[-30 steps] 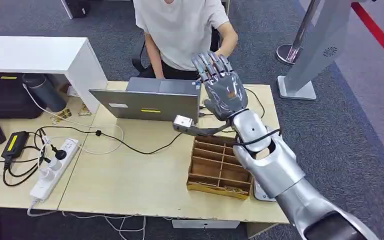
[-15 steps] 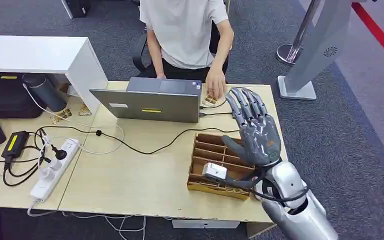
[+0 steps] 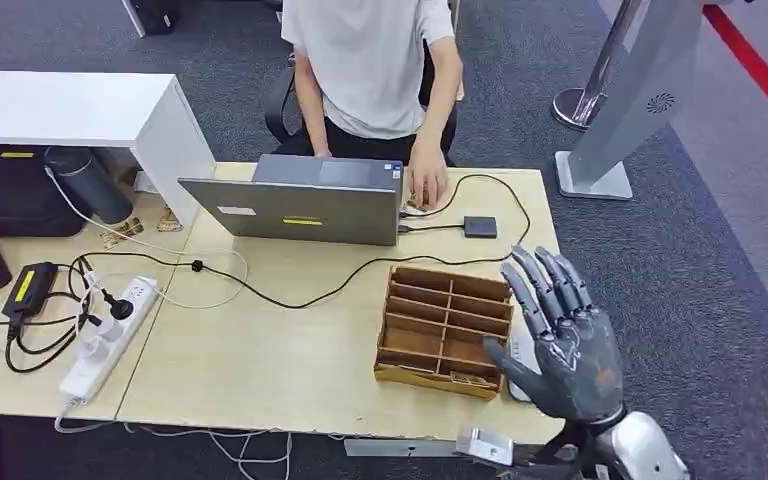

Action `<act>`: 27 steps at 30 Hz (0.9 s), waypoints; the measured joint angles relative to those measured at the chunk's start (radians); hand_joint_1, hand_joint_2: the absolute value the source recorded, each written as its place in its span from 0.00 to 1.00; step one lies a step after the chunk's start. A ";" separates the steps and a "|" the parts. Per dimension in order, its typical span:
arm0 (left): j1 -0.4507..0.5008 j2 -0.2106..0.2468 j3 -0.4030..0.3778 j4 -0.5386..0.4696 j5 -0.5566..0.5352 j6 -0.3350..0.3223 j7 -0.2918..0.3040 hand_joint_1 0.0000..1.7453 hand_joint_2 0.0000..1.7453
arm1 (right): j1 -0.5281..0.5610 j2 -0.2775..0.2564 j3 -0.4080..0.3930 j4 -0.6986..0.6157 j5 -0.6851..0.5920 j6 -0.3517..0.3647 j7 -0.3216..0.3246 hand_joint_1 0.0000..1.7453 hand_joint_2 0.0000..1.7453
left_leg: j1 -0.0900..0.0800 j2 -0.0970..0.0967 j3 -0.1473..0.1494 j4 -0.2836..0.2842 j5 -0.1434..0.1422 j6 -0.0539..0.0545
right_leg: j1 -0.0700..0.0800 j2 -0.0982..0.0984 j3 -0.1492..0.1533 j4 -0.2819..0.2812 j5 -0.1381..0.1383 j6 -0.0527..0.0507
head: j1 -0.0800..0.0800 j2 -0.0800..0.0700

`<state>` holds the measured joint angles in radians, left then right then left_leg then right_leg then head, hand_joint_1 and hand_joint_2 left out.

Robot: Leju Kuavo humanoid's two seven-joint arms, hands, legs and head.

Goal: Pass the card to the sensor for recognition and then transmit it.

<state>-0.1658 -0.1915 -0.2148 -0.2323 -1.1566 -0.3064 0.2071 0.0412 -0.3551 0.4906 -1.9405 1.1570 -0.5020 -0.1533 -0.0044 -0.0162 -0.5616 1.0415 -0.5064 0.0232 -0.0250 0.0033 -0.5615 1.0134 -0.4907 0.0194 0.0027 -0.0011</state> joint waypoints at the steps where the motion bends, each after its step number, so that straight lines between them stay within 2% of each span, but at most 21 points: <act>1: 0.001 0.001 0.002 0.000 0.000 0.004 0.000 0.00 1.00 | 0.019 -0.004 0.000 -0.007 -0.003 -0.002 -0.003 0.00 1.00 | 0.000 0.000 0.000 0.000 0.000 0.000 | 0.000 0.000 0.000 0.000 0.000 0.000 | 0.000 0.000; 10: 0.002 0.001 0.014 0.000 0.000 0.019 0.000 0.00 1.00 | 0.146 -0.010 0.013 -0.028 -0.066 0.014 -0.015 0.00 1.00 | 0.000 0.000 0.000 0.000 0.000 0.000 | 0.000 0.000 0.000 0.000 0.000 0.000 | 0.000 0.000; 15: 0.003 0.001 0.017 0.000 -0.005 0.021 0.000 0.00 1.00 | 0.171 -0.011 0.067 0.008 -0.089 0.028 0.014 0.00 1.00 | 0.000 0.001 0.000 0.000 0.000 0.000 | 0.000 0.000 0.000 0.000 0.000 0.000 | 0.000 0.000; 24: 0.001 -0.004 0.017 0.000 -0.023 0.011 0.007 0.00 1.00 | 0.140 -0.011 0.155 0.161 -0.052 -0.011 0.069 0.00 1.00 | 0.000 0.001 0.000 0.000 0.000 0.000 | 0.000 0.000 0.000 0.000 0.000 0.000 | 0.000 0.000; 27: 0.000 -0.006 0.017 0.000 -0.028 0.010 0.011 0.00 1.00 | 0.118 0.012 0.174 0.216 -0.053 -0.021 0.076 0.00 1.00 | 0.000 0.001 0.000 0.000 0.000 0.000 | 0.000 0.001 0.000 0.000 0.000 0.000 | 0.000 0.000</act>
<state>-0.1660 -0.1980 -0.1976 -0.2323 -1.1845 -0.2960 0.2182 0.1594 -0.3429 0.6649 -1.7250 1.1044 -0.5234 -0.0778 -0.0042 -0.0152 -0.5614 1.0411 -0.5063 0.0231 -0.0250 0.0038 -0.5614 1.0136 -0.4908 0.0192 0.0023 -0.0011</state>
